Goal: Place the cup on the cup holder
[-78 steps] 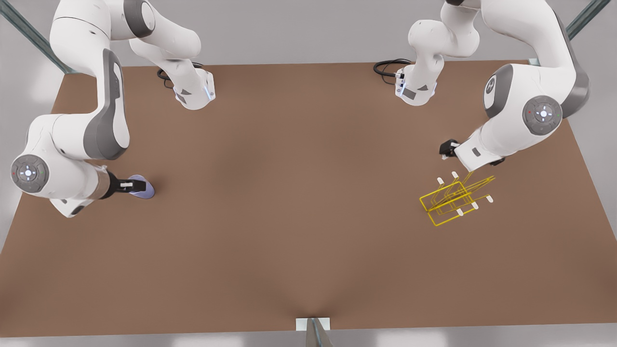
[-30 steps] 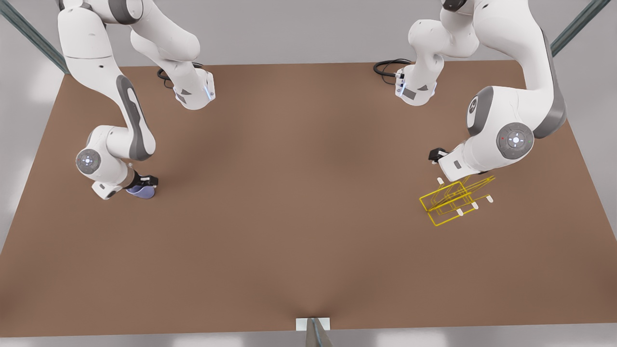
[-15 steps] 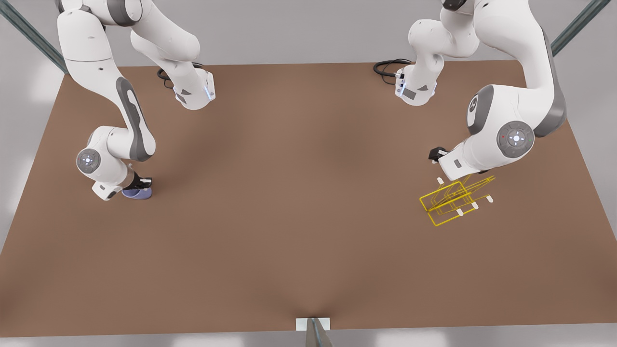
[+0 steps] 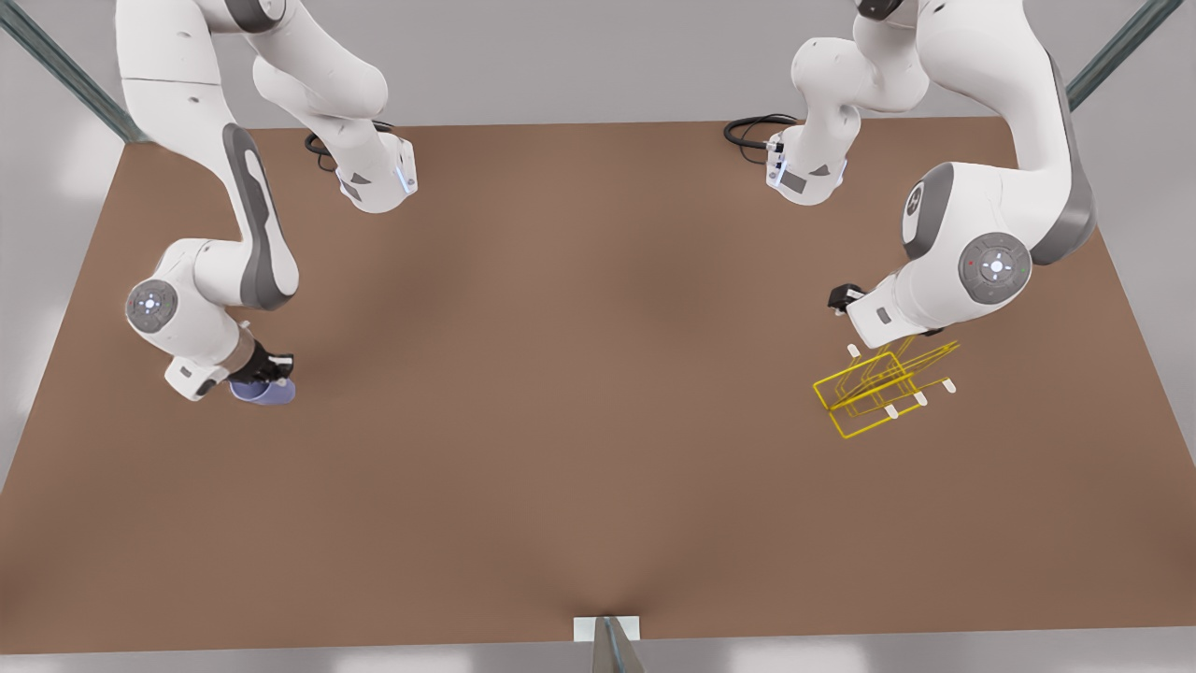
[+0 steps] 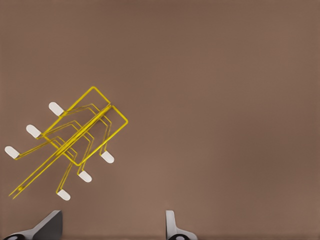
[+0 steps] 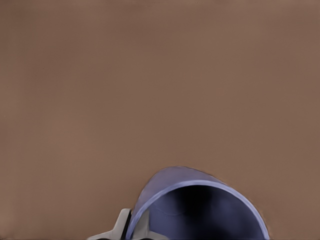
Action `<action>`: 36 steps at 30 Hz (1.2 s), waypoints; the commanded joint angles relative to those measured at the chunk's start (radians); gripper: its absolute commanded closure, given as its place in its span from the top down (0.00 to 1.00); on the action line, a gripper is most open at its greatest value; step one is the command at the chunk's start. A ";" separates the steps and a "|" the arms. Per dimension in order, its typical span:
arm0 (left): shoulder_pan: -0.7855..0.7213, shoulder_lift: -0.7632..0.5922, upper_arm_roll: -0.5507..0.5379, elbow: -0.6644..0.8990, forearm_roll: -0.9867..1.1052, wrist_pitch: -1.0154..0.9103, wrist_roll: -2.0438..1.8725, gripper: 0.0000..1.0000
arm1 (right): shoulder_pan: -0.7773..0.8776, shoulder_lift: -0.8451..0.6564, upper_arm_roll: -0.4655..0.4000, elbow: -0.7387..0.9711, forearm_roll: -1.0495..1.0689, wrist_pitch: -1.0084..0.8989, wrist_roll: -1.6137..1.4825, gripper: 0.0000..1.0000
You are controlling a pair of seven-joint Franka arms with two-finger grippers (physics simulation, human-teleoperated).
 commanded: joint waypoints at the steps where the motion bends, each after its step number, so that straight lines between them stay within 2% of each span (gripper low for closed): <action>1: 0.000 -0.001 0.000 0.000 0.000 0.000 -0.002 1.00 | 0.054 0.009 0.013 0.020 0.246 -0.127 0.040 0.21; 3: 0.000 -0.001 0.000 0.000 0.000 0.000 -0.007 1.00 | 0.097 0.059 0.026 0.055 0.463 -0.127 0.037 0.21; 6: -0.006 -0.001 0.000 0.000 0.000 -0.002 -0.008 1.00 | 0.111 0.127 0.178 0.063 0.742 -0.038 0.050 0.21; 9: -0.007 -0.001 0.000 0.000 0.000 -0.002 -0.016 1.00 | 0.137 0.177 0.281 0.167 0.831 0.008 0.261 0.21; 11: -0.007 -0.001 0.000 0.000 0.000 -0.003 -0.016 1.00 | 0.194 0.217 0.281 0.236 0.897 0.008 0.296 0.21; 14: -0.010 -0.001 0.000 0.000 0.000 -0.003 -0.016 1.00 | 0.325 0.378 0.276 0.446 0.899 0.019 0.423 0.21; 17: -0.010 -0.001 0.000 0.000 0.000 -0.005 -0.025 1.00 | 0.480 0.561 0.273 0.670 0.895 0.164 0.589 0.21; 19: -0.010 -0.001 0.002 0.000 0.000 -0.002 -0.025 1.00 | 0.580 0.704 0.253 0.885 0.891 0.192 0.684 0.21; 22: -0.012 -0.001 0.000 0.000 0.002 -0.009 -0.045 1.00 | 0.678 0.849 0.231 1.054 0.857 0.284 0.738 0.21; 25: -0.020 0.000 -0.001 -0.003 0.002 -0.012 -0.056 1.00 | 0.724 0.921 0.223 1.097 0.823 0.339 0.771 0.21; 36: -0.044 -0.006 -0.004 -0.046 0.000 -0.025 -0.300 1.00 | 0.829 1.115 0.235 1.283 0.799 0.341 0.794 0.21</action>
